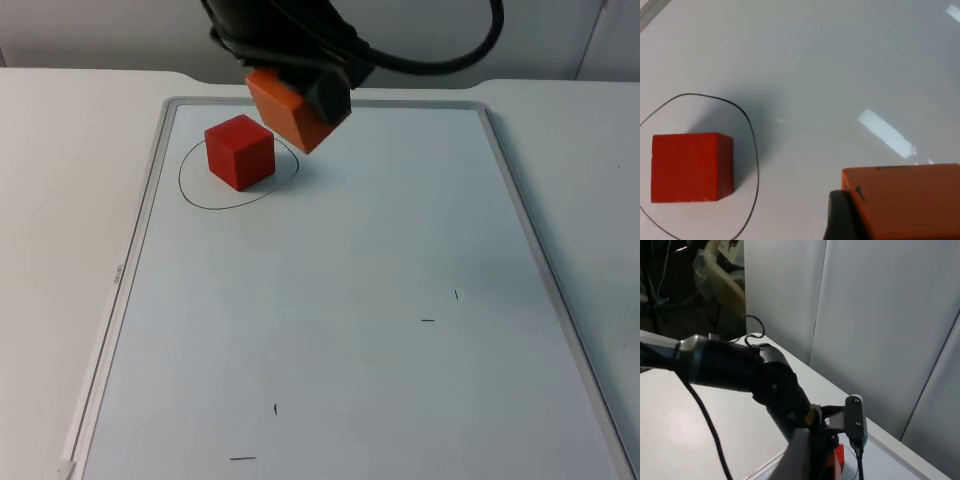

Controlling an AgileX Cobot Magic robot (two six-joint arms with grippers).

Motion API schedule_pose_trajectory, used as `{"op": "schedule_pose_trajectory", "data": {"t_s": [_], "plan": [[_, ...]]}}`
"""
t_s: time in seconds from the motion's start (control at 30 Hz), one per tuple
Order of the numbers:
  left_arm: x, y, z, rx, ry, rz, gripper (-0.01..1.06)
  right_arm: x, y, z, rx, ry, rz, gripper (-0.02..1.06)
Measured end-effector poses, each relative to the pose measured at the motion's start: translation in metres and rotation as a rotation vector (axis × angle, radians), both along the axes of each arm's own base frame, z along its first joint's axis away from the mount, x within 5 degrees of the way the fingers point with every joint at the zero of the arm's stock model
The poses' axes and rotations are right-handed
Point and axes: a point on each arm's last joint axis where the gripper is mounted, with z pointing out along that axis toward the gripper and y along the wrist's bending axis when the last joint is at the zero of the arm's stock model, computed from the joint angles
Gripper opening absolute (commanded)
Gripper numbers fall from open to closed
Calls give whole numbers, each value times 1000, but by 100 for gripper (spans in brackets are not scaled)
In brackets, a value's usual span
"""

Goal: Pick up one cube with the left hand and another cube with the right hand. First place the cube in the right hand at the target position, then stack the cube in the left hand on top.

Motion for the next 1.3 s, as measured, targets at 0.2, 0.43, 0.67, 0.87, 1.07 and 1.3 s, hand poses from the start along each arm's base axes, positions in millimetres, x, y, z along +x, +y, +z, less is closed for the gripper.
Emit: {"op": "schedule_pose_trajectory", "data": {"t_s": [0.2, 0.43, 0.67, 0.87, 1.07, 1.3], "plan": [[38, 4, -17, 18, 43, 33, 0, 5, 3, -1, 4, -4, -6, 82], [93, 33, -33, 31, 106, 109, 0, 6, 3, 3, 30, -32, -12, 82], [114, 39, -60, 49, 156, 139, 0, 12, 7, 0, 26, -25, -14, 82], [122, 44, -53, 40, 131, 148, 0, 21, 14, -5, 9, -2, -14, 82], [129, 63, -51, 40, 144, 190, 0, 27, 18, -10, -2, 15, -14, 82], [127, 62, -53, 22, 173, 198, 0, 28, 18, -10, -1, 14, -15, 82]]}}
